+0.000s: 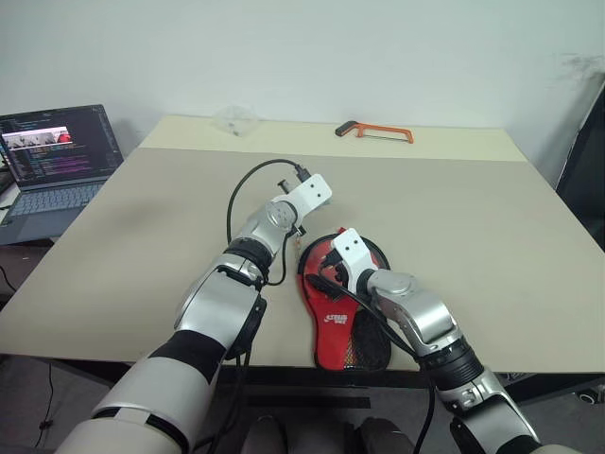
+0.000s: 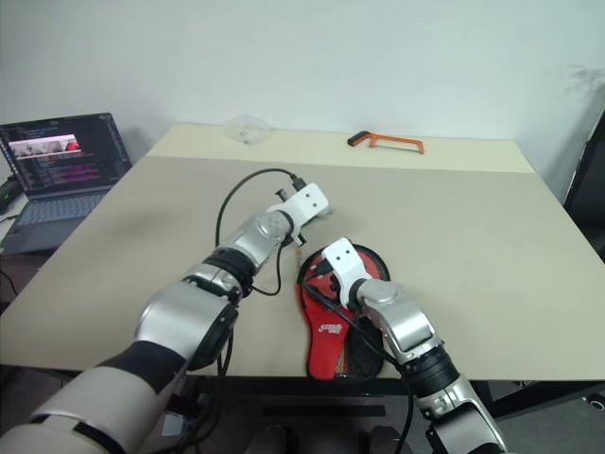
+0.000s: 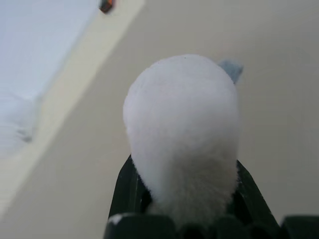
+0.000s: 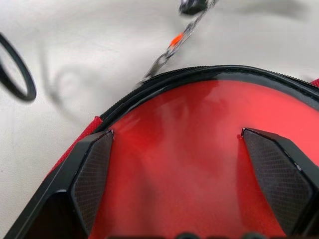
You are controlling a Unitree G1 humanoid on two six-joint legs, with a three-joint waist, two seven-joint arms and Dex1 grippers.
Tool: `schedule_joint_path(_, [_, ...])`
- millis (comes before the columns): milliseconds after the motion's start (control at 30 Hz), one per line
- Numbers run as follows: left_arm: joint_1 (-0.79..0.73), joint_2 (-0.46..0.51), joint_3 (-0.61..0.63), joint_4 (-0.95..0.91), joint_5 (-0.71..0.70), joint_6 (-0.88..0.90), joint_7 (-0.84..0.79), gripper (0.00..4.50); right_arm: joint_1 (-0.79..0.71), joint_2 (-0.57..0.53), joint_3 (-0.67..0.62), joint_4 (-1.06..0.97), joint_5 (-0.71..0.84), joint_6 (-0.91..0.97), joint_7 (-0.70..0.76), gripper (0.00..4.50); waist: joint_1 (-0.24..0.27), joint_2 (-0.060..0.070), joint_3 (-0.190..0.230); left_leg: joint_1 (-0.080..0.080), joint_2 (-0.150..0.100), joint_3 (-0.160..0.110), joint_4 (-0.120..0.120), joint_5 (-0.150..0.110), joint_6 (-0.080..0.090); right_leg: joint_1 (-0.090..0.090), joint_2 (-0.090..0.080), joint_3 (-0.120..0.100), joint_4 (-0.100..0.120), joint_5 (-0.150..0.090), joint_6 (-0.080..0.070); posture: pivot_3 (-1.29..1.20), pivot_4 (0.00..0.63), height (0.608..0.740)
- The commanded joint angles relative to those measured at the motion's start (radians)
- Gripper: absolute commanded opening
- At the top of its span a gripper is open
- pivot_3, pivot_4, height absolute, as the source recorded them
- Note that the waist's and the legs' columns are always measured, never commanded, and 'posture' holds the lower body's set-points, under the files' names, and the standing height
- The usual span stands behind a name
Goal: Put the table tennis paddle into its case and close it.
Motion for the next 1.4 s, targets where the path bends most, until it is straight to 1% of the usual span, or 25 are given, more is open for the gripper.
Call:
schedule_joint_path(33, [-0.064, -0.002, -0.058, -0.011, 0.085, -0.081, 0.103, 0.68, 0.048, -0.003, 0.053, 0.057, -0.009, 0.088, 0.03, 4.5, 0.0, 0.0, 0.0, 0.0, 0.0, 0.0, 0.0, 0.0, 0.0, 0.0, 0.0, 0.0, 0.0, 0.0, 0.0, 0.0, 0.15, 0.74])
schedule_joint_path(300, [-0.065, -0.063, -0.176, 0.005, 0.23, -0.169, 0.254, 0.68, 0.06, -0.006, 0.087, 0.019, -0.018, 0.111, 0.05, 4.5, 0.0, 0.0, 0.0, 0.0, 0.0, 0.001, -0.001, 0.0, 0.0, -0.001, 0.0, 0.001, 0.0, 0.0, 0.0, 0.0, 0.15, 0.74])
schedule_joint_path(500, [-0.074, -0.133, -0.245, 0.008, 0.303, -0.259, 0.311, 0.68, 0.086, -0.008, 0.092, -0.019, -0.023, 0.139, 0.048, 4.5, 0.0, 0.0, 0.0, 0.0, 0.0, 0.001, -0.001, 0.0, 0.0, -0.001, 0.0, 0.001, -0.001, 0.0, 0.0, 0.0, 0.15, 0.74])
schedule_joint_path(700, [-0.086, -0.192, -0.273, 0.007, 0.334, -0.317, 0.336, 0.68, 0.108, -0.001, 0.089, -0.035, -0.029, 0.153, 0.04, 4.5, 0.001, 0.0, 0.0, 0.0, 0.0, 0.001, -0.003, 0.0, -0.001, -0.001, 0.0, 0.001, -0.002, -0.001, -0.001, 0.0, 0.15, 0.74])
schedule_joint_path(933, [-0.086, -0.231, -0.294, 0.006, 0.359, -0.366, 0.37, 0.68, 0.123, 0.019, 0.092, -0.044, -0.034, 0.161, 0.027, 4.5, 0.002, 0.001, -0.002, -0.001, 0.0, 0.002, -0.003, -0.001, -0.001, 0.0, -0.001, 0.001, -0.006, -0.001, 0.0, 0.0, 0.15, 0.74])
schedule_joint_path(1400, [-0.088, -0.253, -0.366, 0.001, 0.436, -0.522, 0.498, 0.68, 0.133, 0.022, 0.107, -0.054, -0.035, 0.165, 0.026, 4.5, 0.003, 0.002, -0.008, 0.0, 0.0, 0.002, -0.006, -0.002, -0.003, 0.001, -0.001, 0.001, -0.01, -0.001, 0.0, 0.0, 0.15, 0.74])
